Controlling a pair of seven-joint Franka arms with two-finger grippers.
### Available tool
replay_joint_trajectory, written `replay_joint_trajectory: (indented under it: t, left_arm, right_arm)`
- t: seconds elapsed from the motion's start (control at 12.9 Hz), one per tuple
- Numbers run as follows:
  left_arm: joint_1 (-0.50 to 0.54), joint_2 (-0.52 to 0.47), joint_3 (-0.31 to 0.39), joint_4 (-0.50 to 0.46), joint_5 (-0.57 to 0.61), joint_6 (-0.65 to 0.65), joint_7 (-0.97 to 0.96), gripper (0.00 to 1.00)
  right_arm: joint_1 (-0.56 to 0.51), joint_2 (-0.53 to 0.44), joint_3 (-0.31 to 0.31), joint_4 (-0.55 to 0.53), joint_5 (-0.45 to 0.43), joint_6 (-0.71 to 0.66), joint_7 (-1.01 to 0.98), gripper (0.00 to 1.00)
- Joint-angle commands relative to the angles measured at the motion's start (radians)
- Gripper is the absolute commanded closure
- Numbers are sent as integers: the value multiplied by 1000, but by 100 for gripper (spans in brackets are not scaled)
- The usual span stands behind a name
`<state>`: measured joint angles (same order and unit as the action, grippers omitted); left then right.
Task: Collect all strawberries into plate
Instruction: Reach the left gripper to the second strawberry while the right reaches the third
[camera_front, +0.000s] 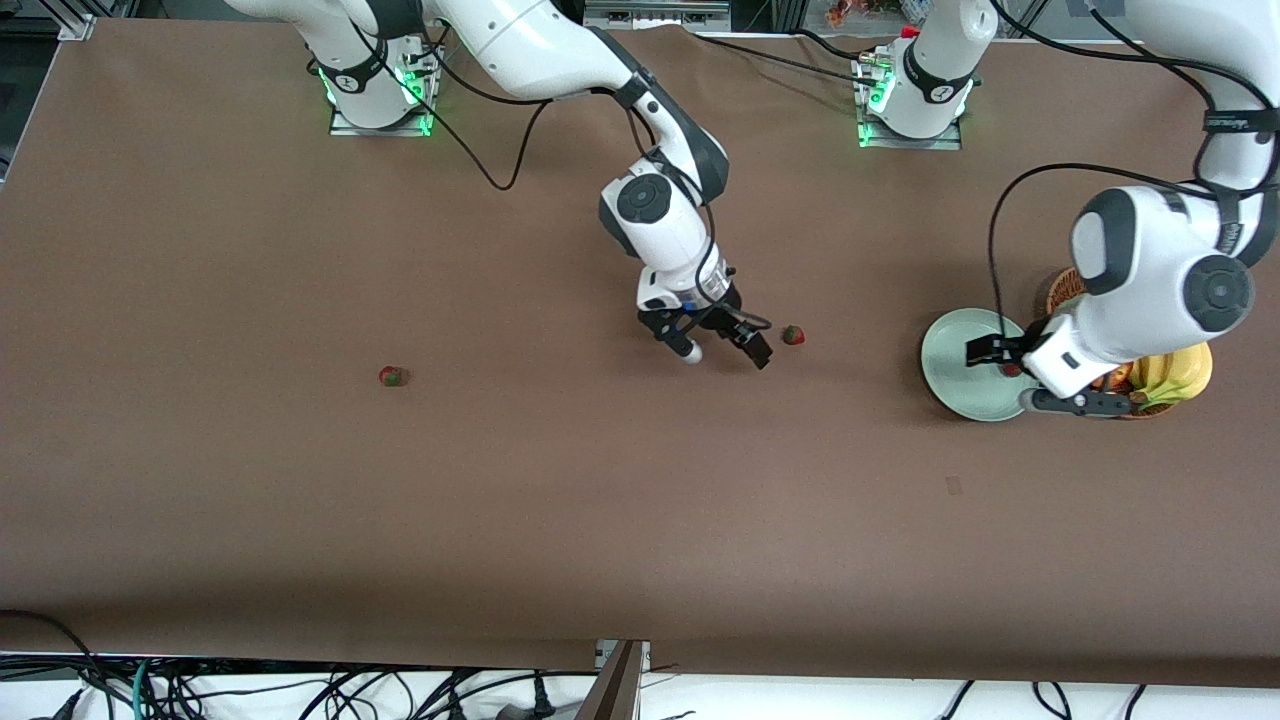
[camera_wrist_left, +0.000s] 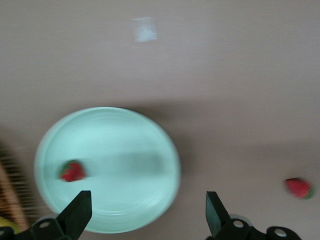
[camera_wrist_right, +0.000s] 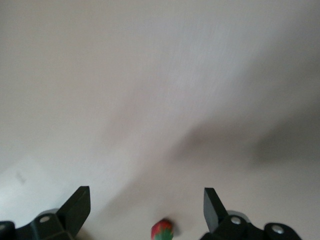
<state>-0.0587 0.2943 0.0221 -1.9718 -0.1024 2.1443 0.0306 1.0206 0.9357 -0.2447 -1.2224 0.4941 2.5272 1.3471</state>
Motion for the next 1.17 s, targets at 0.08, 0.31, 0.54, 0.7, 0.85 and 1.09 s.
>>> replay_joint_trajectory:
  t: [0.08, 0.31, 0.54, 0.7, 0.85, 1.09]
  left_arm:
    - [-4, -49, -196, -105, -11, 129, -284, 0]
    - [-10, -2, -338, -105, 94, 181, -562, 0]
    - [-22, 92, -386, -133, 211, 282, -736, 0]
    - [-29, 138, -387, -166, 217, 367, -771, 0]
    - [-30, 172, -387, -168, 217, 379, -775, 0]
    - [-36, 193, -386, -170, 221, 381, -804, 0]
  right_arm:
    - [-36, -123, -128, -46, -3, -350, -291, 0]
    - [-34, -173, -278, -135, -3, -560, -603, 0]
    - [-34, -230, -401, -308, -5, -598, -883, 0]
    - [-36, -230, -491, -385, -2, -594, -1128, 0]
    - [-66, -225, -527, -452, -2, -547, -1299, 0]
    - [-122, -219, -524, -532, 10, -460, -1448, 1]
